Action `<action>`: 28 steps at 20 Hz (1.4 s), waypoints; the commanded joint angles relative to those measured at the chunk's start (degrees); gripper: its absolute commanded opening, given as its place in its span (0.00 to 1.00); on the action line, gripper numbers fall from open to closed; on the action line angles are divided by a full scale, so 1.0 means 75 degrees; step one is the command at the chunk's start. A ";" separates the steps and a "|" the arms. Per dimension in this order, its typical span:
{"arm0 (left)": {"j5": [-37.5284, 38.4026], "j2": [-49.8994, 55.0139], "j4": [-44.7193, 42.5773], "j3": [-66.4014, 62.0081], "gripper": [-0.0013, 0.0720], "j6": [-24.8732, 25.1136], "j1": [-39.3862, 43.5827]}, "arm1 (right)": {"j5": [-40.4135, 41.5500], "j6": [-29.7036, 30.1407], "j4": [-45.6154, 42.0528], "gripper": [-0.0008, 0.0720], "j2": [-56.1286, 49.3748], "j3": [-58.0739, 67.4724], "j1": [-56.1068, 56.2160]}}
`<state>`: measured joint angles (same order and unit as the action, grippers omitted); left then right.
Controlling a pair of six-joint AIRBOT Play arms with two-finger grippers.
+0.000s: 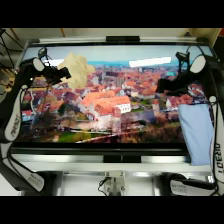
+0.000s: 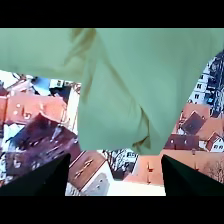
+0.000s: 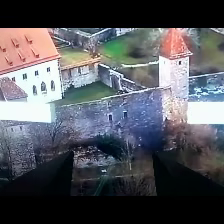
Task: Fold the shirts.
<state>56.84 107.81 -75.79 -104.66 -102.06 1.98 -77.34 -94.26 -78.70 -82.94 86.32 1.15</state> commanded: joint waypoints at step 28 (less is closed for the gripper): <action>0.0988 -0.4159 -0.0968 0.1166 0.06 0.0973 0.5254 | -0.2334 -0.0204 -0.0522 0.84 0.5356 -0.0825 0.0006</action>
<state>65.34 75.83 -75.26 -103.37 -89.71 35.00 -92.44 -94.61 -84.07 -46.92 83.94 1.15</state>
